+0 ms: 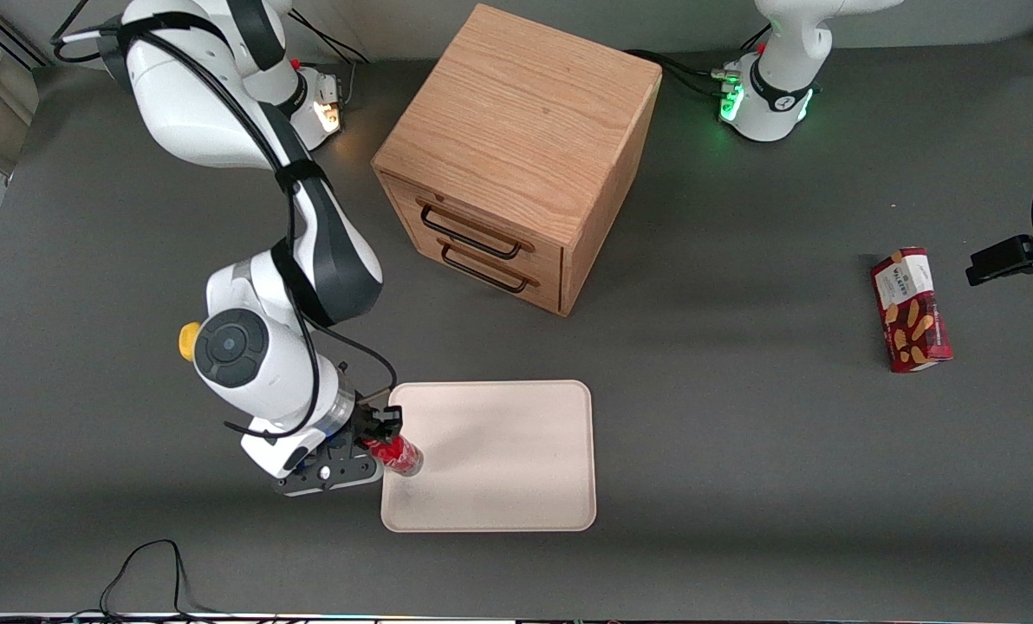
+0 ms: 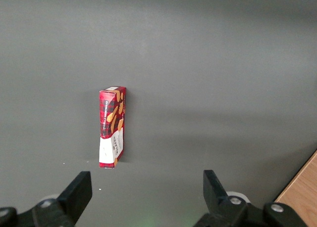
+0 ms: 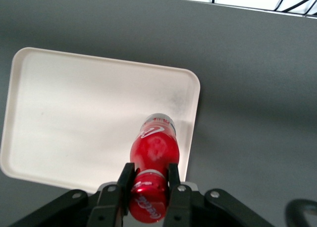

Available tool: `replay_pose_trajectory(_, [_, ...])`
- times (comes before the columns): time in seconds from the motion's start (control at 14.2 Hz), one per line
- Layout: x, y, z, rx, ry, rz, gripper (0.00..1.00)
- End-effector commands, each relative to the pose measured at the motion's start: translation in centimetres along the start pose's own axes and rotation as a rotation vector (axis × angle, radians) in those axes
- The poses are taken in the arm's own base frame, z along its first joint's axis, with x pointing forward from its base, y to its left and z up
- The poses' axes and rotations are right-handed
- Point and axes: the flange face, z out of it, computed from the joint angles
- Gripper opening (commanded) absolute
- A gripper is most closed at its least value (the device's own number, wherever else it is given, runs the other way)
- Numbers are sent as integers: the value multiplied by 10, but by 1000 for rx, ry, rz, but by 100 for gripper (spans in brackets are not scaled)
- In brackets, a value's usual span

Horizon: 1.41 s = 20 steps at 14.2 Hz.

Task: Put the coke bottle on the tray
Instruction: 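Carry the bottle with the right gripper over the white tray, then lower the bottle onto the tray corner and open the right gripper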

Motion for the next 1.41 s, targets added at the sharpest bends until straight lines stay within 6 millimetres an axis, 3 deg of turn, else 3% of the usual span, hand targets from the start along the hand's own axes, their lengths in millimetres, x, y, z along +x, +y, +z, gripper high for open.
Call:
replay_pose_trajectory(0.0, [7,10,15,-3,32,-40,3])
replay_pose_trajectory(0.28, [7,15,42,-12,27,-45,3])
replay_pose_trajectory(0.7, [3,16,57,-13,8,-41,3])
replay_pose_trajectory(0.77, [1,17,62,-15,-1,-39,7])
replay_pose_trajectory(0.84, [1,17,61,-14,4,-28,45])
replay_pose_trajectory(0.91, [1,17,59,-11,5,-23,92])
replay_pose_trajectory(0.98, [1,17,56,-6,7,-21,100])
replay_pose_trajectory(1.27, [2,16,47,-4,16,-11,100])
replay_pose_trajectory(1.34, [3,16,34,-2,22,5,100])
